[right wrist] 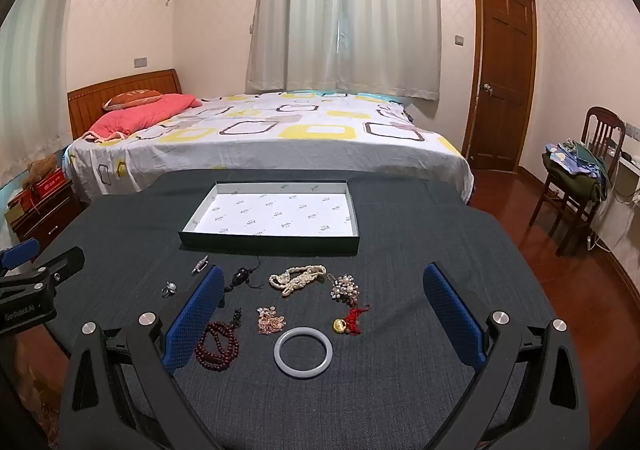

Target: Organize jewelry

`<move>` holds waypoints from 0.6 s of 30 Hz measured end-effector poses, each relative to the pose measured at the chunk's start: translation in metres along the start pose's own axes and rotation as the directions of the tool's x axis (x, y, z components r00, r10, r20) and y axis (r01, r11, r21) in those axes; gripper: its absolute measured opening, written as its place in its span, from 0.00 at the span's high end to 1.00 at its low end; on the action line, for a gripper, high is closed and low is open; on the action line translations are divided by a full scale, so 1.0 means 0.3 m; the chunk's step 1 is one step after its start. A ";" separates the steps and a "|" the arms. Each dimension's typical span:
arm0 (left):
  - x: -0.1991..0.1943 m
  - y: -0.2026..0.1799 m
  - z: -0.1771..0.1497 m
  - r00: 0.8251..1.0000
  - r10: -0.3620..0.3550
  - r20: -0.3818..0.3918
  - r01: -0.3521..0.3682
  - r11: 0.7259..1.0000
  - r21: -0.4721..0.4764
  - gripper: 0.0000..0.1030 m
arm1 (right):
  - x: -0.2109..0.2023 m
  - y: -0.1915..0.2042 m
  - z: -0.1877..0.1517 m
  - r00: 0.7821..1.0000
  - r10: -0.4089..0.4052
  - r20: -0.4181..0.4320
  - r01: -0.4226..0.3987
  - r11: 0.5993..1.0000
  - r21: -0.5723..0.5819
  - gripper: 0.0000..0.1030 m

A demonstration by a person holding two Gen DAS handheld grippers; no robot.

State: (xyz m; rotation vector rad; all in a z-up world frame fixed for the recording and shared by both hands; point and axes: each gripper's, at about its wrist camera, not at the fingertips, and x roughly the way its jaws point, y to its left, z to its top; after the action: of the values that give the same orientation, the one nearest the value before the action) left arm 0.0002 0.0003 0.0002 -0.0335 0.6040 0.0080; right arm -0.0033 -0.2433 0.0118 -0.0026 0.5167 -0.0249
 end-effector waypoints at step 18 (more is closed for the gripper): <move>-0.002 -0.005 0.005 1.000 -0.001 0.008 0.001 1.000 0.009 0.03 | -0.003 0.001 0.001 1.000 -0.001 0.000 0.001 1.000 -0.002 0.06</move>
State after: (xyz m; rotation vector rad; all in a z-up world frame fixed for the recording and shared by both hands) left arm 0.0006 -0.0011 0.0017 -0.0248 0.5961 0.0042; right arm -0.0040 -0.2429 0.0126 -0.0048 0.5166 -0.0256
